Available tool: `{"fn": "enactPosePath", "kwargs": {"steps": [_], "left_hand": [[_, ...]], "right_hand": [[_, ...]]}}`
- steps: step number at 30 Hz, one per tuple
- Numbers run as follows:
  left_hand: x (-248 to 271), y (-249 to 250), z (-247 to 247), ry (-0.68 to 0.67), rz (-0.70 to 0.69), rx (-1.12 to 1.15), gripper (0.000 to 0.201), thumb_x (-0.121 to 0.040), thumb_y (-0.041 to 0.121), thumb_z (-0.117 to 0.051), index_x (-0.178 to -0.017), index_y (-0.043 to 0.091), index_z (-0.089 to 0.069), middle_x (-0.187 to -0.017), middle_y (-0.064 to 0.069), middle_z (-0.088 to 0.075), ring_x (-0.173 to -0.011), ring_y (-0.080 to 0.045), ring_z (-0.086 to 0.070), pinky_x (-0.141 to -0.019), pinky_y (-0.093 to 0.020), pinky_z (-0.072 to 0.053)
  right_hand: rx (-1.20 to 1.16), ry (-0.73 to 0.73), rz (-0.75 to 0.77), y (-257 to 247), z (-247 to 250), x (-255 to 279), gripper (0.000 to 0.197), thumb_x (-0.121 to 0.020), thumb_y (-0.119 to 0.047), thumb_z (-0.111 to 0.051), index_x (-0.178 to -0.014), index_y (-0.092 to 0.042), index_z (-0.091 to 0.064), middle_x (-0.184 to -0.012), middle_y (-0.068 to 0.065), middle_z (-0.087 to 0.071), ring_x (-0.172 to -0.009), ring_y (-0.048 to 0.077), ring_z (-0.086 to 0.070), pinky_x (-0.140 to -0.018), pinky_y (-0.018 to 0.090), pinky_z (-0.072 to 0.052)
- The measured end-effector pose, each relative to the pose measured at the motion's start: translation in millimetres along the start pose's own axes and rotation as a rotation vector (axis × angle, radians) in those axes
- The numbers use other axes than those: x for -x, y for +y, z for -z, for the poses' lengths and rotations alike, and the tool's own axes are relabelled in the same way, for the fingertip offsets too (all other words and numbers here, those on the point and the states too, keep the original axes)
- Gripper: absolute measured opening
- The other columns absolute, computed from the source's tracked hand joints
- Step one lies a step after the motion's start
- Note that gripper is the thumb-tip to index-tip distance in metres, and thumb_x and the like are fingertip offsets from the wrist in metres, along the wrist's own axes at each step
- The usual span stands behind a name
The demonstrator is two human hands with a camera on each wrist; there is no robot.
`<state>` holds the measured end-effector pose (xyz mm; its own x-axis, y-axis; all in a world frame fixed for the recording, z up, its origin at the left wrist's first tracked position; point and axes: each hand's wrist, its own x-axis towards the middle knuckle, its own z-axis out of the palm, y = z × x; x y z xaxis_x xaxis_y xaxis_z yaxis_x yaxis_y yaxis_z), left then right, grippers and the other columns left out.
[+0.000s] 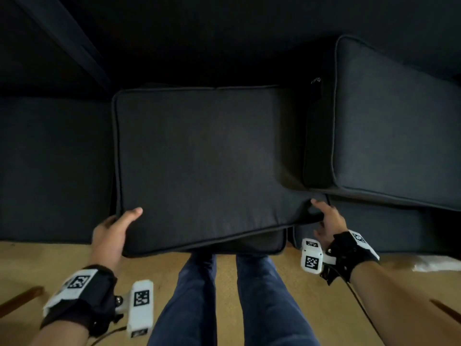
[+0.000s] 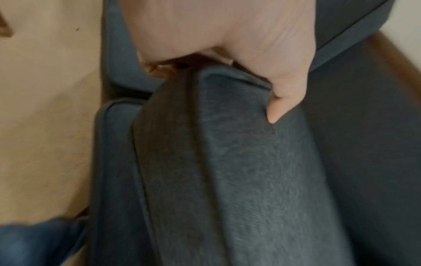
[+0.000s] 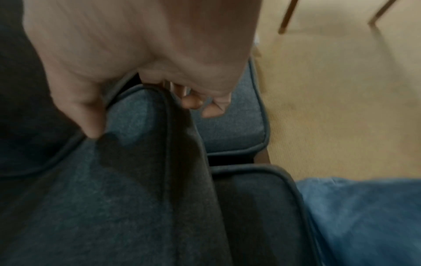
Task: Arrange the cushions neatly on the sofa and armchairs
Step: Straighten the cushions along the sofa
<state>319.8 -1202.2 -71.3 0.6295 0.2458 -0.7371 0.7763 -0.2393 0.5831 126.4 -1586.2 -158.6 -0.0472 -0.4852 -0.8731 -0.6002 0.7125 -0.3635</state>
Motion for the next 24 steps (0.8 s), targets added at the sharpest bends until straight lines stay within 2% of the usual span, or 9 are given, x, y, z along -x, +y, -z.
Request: {"fn": "enactPosePath", "kwargs": {"steps": [3,5,8,11,15,18,20,22,24], "left_hand": [[5.6,20.8,10.7,0.011,-0.056,0.003,0.025,-0.084,0.019,-0.071,-0.107,0.009,-0.071,-0.100,-0.007,-0.073,-0.092,-0.017,-0.069,-0.077,-0.030,-0.050],[6.2,30.0,14.0,0.002,-0.062,0.005,0.023,-0.080,0.024,-0.071,-0.101,0.014,-0.071,-0.101,-0.006,-0.073,-0.097,-0.020,-0.069,-0.090,-0.038,-0.052],[10.6,39.2,19.8,-0.018,-0.018,0.038,0.058,-0.067,0.034,-0.072,-0.121,0.014,-0.061,-0.114,-0.007,-0.069,-0.109,-0.028,-0.064,-0.100,-0.055,-0.047],[20.1,49.2,28.2,-0.050,-0.028,0.055,0.064,-0.075,0.031,-0.073,-0.134,0.015,-0.052,-0.122,-0.007,-0.065,-0.111,-0.027,-0.062,-0.095,-0.050,-0.049],[41.7,71.4,35.3,-0.022,-0.028,0.096,0.057,-0.083,0.028,-0.070,-0.135,0.015,-0.051,-0.115,-0.005,-0.067,-0.101,-0.024,-0.065,-0.075,-0.040,-0.051],[44.6,98.1,46.8,0.033,0.028,0.093,0.070,-0.062,0.044,-0.079,-0.125,0.019,-0.063,-0.115,-0.009,-0.071,-0.101,-0.032,-0.068,-0.084,-0.054,-0.054],[35.5,117.8,54.7,0.114,0.044,0.039,0.072,-0.048,0.052,-0.080,-0.114,0.023,-0.070,-0.115,-0.010,-0.071,-0.101,-0.035,-0.068,-0.090,-0.060,-0.052],[24.9,135.9,66.6,0.180,-0.002,-0.030,0.069,-0.047,0.058,-0.074,-0.107,0.024,-0.072,-0.114,-0.011,-0.069,-0.102,-0.035,-0.066,-0.093,-0.059,-0.050],[8.8,152.5,79.9,0.208,-0.028,-0.115,0.071,-0.048,0.066,-0.067,-0.107,0.026,-0.070,-0.117,-0.012,-0.066,-0.104,-0.038,-0.063,-0.096,-0.059,-0.048]], "right_hand": [[-0.030,0.012,0.030,3.9,-6.3,13.6,0.083,-0.063,-0.048,-0.078,-0.137,-0.024,-0.048,-0.130,0.010,-0.057,-0.109,0.030,-0.057,-0.080,0.040,-0.049],[-0.080,0.024,0.043,5.6,-13.4,24.3,0.103,-0.049,-0.052,-0.078,-0.141,-0.024,-0.041,-0.140,0.014,-0.051,-0.124,0.036,-0.053,-0.095,0.050,-0.046],[-0.193,0.009,0.024,1.9,-15.6,40.8,0.071,-0.060,-0.039,-0.078,-0.123,-0.025,-0.048,-0.128,0.015,-0.056,-0.106,0.035,-0.059,-0.079,0.042,-0.050],[-0.174,-0.035,0.032,-3.2,-2.6,54.1,0.024,-0.083,-0.019,-0.070,-0.098,-0.021,-0.052,-0.101,0.010,-0.058,-0.081,0.025,-0.058,-0.064,0.034,-0.049],[-0.154,-0.048,0.079,-21.7,10.2,82.5,0.023,-0.082,-0.014,-0.070,-0.085,-0.020,-0.048,-0.089,0.008,-0.056,-0.074,0.024,-0.057,-0.059,0.033,-0.044],[-0.109,-0.060,0.110,-29.5,10.7,110.5,0.035,-0.072,-0.022,-0.077,-0.094,-0.020,-0.049,-0.109,0.015,-0.062,-0.101,0.033,-0.062,-0.087,0.049,-0.053],[-0.081,-0.022,0.143,-39.1,8.5,131.5,0.063,-0.057,-0.038,-0.082,-0.109,-0.022,-0.052,-0.128,0.014,-0.060,-0.112,0.034,-0.060,-0.100,0.054,-0.049],[-0.047,0.033,0.212,-64.3,2.1,153.8,0.079,-0.050,-0.050,-0.081,-0.120,-0.026,-0.055,-0.133,0.012,-0.055,-0.113,0.035,-0.058,-0.098,0.049,-0.050],[0.027,0.072,0.268,-98.7,-3.7,179.1,0.075,-0.061,-0.046,-0.077,-0.129,-0.026,-0.054,-0.136,0.011,-0.049,-0.114,0.036,-0.053,-0.088,0.039,-0.048]]}}
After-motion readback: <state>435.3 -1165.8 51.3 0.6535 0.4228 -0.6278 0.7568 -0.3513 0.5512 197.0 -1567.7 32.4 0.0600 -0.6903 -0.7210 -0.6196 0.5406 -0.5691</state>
